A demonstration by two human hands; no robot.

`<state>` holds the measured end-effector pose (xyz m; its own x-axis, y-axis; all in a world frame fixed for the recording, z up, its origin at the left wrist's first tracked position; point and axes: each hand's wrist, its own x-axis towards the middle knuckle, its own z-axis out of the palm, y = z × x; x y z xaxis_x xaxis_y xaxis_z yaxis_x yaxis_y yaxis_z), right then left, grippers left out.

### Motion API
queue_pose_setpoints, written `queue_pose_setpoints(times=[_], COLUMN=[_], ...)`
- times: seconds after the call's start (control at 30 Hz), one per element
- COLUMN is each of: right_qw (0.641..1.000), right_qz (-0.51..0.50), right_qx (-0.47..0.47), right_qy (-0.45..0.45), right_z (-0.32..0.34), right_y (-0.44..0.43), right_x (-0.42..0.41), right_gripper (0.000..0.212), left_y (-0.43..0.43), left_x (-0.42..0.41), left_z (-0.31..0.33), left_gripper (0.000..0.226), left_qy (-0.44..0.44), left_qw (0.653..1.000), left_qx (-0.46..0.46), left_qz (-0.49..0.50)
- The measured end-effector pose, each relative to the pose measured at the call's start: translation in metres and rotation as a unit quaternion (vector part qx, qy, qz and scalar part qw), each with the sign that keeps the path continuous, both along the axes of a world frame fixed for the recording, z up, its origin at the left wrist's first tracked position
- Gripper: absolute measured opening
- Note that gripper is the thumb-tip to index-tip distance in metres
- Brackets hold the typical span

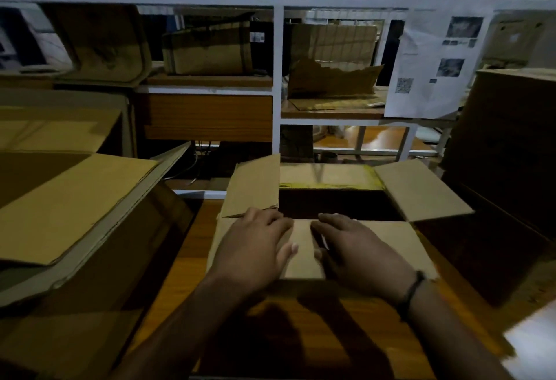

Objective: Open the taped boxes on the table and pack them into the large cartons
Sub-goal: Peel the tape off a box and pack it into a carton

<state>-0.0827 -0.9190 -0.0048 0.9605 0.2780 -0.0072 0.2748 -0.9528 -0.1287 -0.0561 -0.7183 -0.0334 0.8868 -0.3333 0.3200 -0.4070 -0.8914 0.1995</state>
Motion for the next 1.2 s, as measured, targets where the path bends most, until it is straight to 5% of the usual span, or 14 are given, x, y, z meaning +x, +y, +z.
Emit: queue_pose_setpoints(times=[0.23,0.43,0.73,1.0,1.2], right_qw=[0.984,0.959,0.963,0.937,0.953], right_qz=[-0.023,-0.029,-0.044,-0.053,-0.007], right_qx=[-0.01,0.038,0.101,0.119,0.104], right_qy=[-0.175,-0.281,-0.247,-0.325,-0.283], right_z=[-0.058,-0.079,-0.091,-0.097,-0.096], right_y=[0.026,0.022,-0.029,-0.024,-0.051], right_x=[0.015,0.035,0.031,0.039,0.031], right_gripper=[0.087,0.069,0.066,0.055,0.065], left_y=[-0.008,-0.017,0.016,0.004,0.024], left_x=[0.011,0.022,0.029,0.033,0.032], left_z=[-0.061,-0.075,-0.08,-0.085,-0.086], left_gripper=[0.058,0.057,0.064,0.06,0.068], left_qy=[-0.097,-0.157,-0.179,-0.198,-0.196], left_qw=[0.994,0.984,0.981,0.975,0.977], left_qx=[-0.052,-0.069,-0.073,-0.066,-0.074], left_qz=[0.017,0.038,0.023,0.073,0.025])
